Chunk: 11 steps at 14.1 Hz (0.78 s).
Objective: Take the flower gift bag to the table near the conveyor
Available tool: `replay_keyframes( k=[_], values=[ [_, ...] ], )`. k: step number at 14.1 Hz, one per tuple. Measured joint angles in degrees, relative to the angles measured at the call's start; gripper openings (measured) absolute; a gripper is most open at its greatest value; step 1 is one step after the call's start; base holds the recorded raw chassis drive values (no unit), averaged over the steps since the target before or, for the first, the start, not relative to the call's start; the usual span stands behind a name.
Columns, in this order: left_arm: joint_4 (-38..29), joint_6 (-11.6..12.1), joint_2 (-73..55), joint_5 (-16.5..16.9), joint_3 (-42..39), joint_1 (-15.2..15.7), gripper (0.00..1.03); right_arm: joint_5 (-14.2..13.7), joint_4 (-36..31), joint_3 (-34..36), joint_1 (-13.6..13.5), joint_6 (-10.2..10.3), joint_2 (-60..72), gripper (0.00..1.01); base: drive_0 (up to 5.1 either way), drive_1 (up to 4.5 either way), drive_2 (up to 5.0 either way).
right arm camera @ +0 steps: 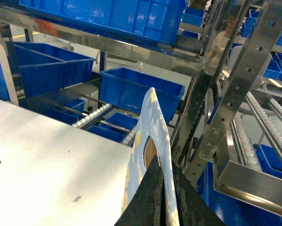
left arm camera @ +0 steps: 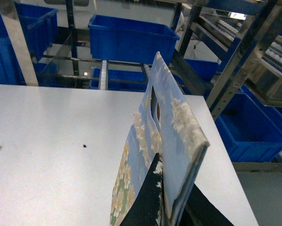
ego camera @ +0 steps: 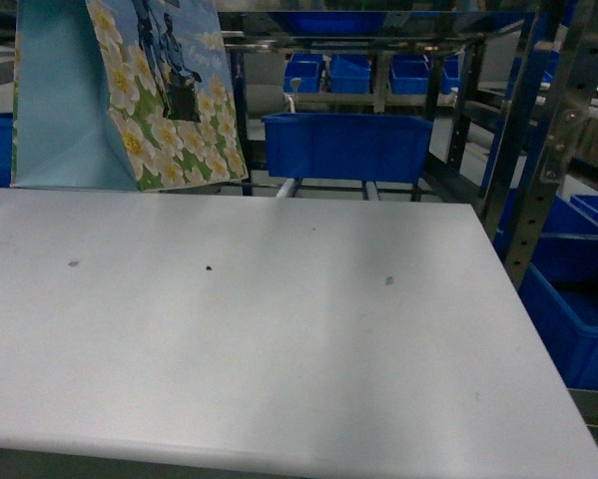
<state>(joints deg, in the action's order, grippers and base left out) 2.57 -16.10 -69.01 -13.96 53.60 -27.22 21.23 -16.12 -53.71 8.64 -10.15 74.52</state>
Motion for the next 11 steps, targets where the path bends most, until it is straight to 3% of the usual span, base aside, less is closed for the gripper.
replay_keyframes(
  k=[11],
  values=[
    [-0.1,0.0,0.0,0.0,0.0,0.0,0.02,0.0,-0.1,0.0,0.0,0.0,-0.1,0.02,-4.7,3.56,1.3]
  ],
)
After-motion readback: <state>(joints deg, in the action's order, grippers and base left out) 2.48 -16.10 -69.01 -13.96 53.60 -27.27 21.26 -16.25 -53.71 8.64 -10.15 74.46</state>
